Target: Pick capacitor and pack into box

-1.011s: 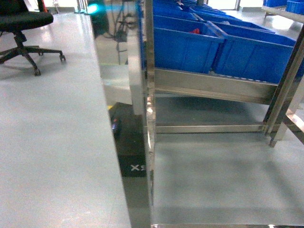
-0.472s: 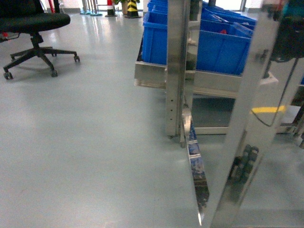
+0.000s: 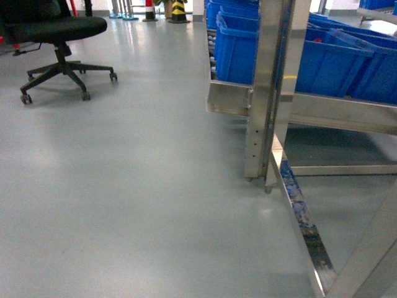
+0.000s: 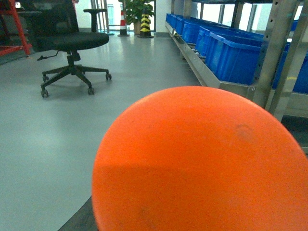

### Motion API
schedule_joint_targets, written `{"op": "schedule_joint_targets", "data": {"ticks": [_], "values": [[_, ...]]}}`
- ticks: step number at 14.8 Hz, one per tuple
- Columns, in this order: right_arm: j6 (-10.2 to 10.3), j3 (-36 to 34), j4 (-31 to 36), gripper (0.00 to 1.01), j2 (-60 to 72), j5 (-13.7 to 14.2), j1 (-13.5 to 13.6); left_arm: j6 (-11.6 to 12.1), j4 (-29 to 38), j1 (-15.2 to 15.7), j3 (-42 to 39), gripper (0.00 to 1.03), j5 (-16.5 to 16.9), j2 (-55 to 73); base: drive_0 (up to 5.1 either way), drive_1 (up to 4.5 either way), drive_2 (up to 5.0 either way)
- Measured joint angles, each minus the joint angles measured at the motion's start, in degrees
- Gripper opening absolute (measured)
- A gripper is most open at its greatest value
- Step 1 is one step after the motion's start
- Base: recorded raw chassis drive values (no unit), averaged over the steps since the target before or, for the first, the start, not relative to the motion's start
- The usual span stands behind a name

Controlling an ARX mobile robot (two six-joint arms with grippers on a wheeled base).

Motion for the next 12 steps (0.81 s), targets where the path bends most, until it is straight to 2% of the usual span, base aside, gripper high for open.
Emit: {"op": "schedule_joint_targets", "data": {"ticks": [12], "values": [[0.0,0.0,0.0,0.98,0.0,-0.1,0.0,0.0,0.0,0.0,0.0,0.44,0.0,0.0,-5.0,2.42,2.4]]}}
